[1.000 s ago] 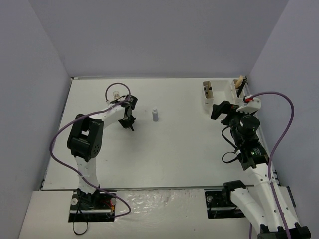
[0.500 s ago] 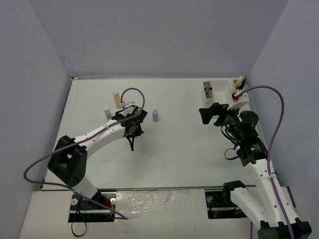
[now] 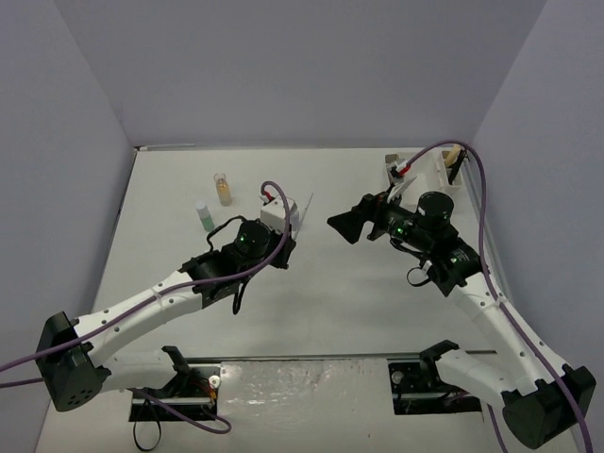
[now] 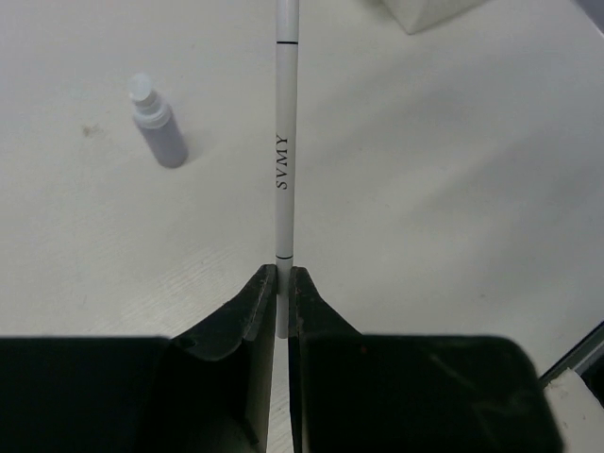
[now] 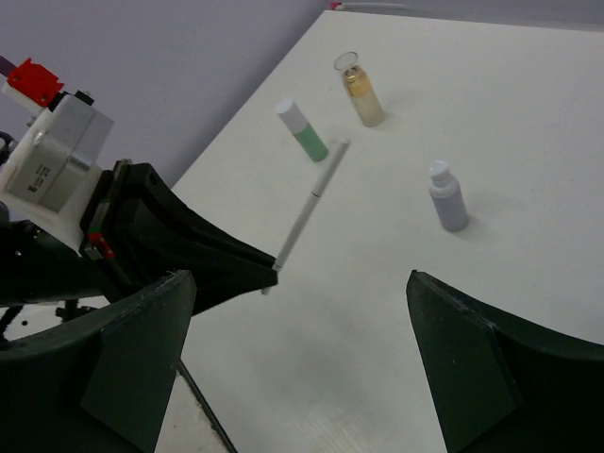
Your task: Organize the makeup
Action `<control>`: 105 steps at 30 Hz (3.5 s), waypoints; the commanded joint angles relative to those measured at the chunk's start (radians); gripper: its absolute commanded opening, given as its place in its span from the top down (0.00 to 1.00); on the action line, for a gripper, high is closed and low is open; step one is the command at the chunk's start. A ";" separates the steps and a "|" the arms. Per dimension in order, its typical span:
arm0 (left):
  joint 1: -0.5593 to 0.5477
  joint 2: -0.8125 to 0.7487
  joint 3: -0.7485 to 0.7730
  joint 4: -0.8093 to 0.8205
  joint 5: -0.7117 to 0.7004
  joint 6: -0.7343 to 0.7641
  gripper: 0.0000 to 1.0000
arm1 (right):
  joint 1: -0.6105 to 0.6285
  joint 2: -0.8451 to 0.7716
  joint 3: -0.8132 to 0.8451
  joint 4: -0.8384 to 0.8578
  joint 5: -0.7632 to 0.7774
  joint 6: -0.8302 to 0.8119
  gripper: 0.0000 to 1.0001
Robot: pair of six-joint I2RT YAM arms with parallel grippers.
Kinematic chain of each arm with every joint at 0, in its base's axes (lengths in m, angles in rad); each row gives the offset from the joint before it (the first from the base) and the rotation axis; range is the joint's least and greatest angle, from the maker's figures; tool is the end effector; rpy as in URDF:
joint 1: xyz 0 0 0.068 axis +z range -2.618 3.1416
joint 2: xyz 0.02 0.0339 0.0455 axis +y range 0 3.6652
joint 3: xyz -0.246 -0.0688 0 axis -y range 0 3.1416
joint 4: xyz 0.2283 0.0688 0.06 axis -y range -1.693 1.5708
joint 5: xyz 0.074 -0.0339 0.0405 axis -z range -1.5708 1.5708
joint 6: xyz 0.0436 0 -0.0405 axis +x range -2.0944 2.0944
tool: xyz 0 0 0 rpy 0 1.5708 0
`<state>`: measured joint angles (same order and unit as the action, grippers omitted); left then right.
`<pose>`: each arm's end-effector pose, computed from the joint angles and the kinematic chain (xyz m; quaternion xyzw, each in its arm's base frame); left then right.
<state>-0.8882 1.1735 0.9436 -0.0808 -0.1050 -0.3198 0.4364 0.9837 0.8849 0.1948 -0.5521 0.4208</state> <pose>0.1755 -0.2086 0.3109 0.1966 0.7832 -0.2993 0.5084 0.1965 0.1169 0.3661 -0.2068 0.6453 0.4627 0.5716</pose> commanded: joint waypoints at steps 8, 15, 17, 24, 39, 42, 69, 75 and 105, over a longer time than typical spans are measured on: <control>-0.044 -0.076 0.047 0.173 0.155 0.116 1.00 | 0.133 0.101 0.070 0.155 0.101 0.056 0.16; -0.049 -0.097 0.027 0.180 0.176 0.120 1.00 | 0.143 0.121 0.052 0.190 0.151 0.072 0.42; -0.049 -0.096 0.019 0.180 0.173 0.119 1.00 | 0.145 0.114 0.052 0.194 0.165 0.072 0.51; -0.049 -0.078 0.015 0.176 0.155 0.114 1.00 | 0.145 0.089 0.058 0.172 0.206 0.053 1.00; 0.100 -0.036 0.155 -0.119 -0.004 -0.027 0.09 | 0.083 0.175 0.135 0.097 0.631 -0.235 1.00; 0.247 -0.081 0.159 -0.202 0.016 -0.065 0.08 | -0.010 0.223 0.144 0.170 0.757 -0.313 1.00; 0.618 -0.256 0.028 -0.412 0.036 0.018 0.03 | -0.258 0.748 0.326 0.492 0.816 -0.454 1.00; 0.618 -0.255 0.024 -0.412 0.030 0.016 0.03 | -0.260 0.776 0.270 0.528 0.813 -0.422 1.00; 0.632 -0.267 0.015 -0.416 0.027 0.007 0.03 | 0.037 0.497 0.378 0.011 0.523 -0.357 0.12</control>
<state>-0.2680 0.9272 0.9371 -0.5343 -0.0750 -0.3153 0.3614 1.4685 1.2514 0.2427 0.0915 0.0346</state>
